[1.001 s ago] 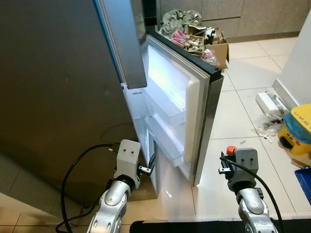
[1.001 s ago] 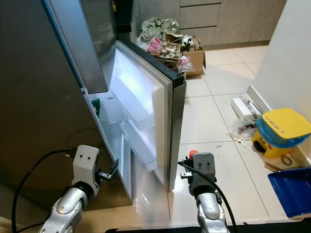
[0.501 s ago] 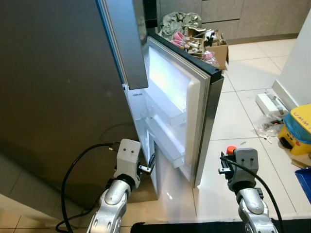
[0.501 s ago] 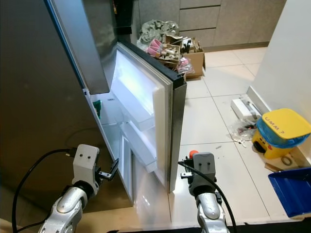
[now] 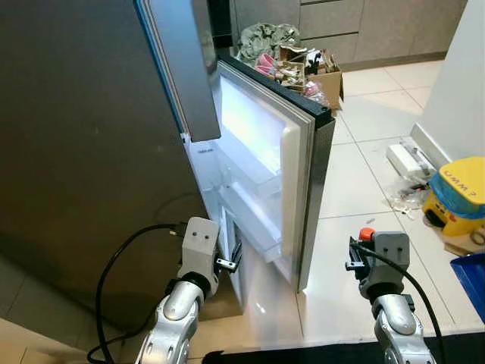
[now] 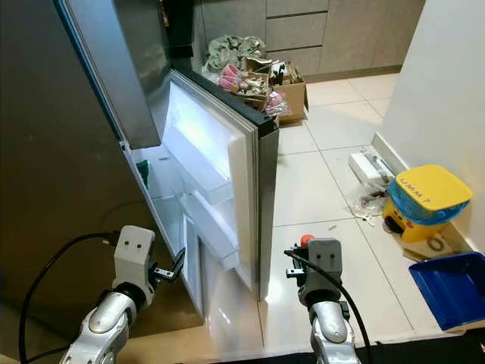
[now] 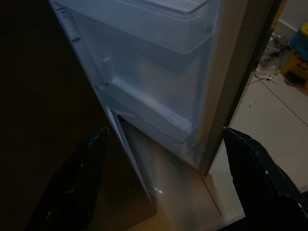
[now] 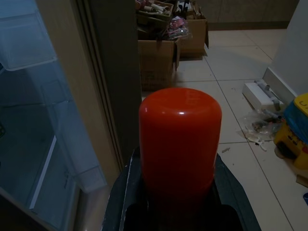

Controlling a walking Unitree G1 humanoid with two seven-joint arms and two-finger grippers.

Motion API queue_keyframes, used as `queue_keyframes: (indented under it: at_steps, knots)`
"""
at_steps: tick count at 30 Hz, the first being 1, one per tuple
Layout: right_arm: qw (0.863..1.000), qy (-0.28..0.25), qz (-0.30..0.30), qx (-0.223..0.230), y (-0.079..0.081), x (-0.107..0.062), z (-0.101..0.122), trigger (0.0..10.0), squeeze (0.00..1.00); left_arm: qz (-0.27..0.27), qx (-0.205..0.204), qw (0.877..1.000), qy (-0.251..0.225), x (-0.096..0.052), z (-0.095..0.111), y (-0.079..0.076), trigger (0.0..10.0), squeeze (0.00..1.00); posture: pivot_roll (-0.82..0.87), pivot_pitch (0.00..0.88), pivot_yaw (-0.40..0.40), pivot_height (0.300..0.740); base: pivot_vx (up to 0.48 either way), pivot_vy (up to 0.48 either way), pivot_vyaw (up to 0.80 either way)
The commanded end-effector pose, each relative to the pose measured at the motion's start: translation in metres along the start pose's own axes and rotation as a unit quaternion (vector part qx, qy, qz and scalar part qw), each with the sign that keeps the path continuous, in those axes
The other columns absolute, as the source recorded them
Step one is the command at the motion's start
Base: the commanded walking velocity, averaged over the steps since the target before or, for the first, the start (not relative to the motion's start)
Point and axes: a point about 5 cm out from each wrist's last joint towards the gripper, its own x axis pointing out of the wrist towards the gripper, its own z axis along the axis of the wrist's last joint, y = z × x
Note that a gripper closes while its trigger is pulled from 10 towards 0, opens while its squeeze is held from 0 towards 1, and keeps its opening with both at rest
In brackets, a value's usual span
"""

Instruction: Restocking fridge

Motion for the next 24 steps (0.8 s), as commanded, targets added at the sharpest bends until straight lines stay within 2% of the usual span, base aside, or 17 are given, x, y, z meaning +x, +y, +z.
queue_keyframes:
  at_steps: [1,12,24]
  knots:
    - [1.0,0.009,0.007,0.003,0.0046,-0.0018,-0.0043,10.0,0.0,0.003,0.004,1.0,0.018,-0.0007,-0.0081,0.0015,10.0,0.0,-0.1,0.161,0.073,0.74,0.0,0.0,0.0]
    - [1.0,0.011,0.006,0.003,0.0052,-0.0022,-0.0051,10.0,0.0,0.003,0.007,1.0,0.019,0.0001,-0.0081,0.0015,10.0,0.0,-0.1,0.165,0.076,0.74,0.0,0.0,0.0]
    - [1.0,0.011,0.006,0.003,0.0053,-0.0025,-0.0054,10.0,0.0,0.006,0.006,1.0,0.024,0.001,-0.0096,0.0015,10.0,0.0,-0.1,0.166,0.078,0.74,0.0,-0.441,0.0]
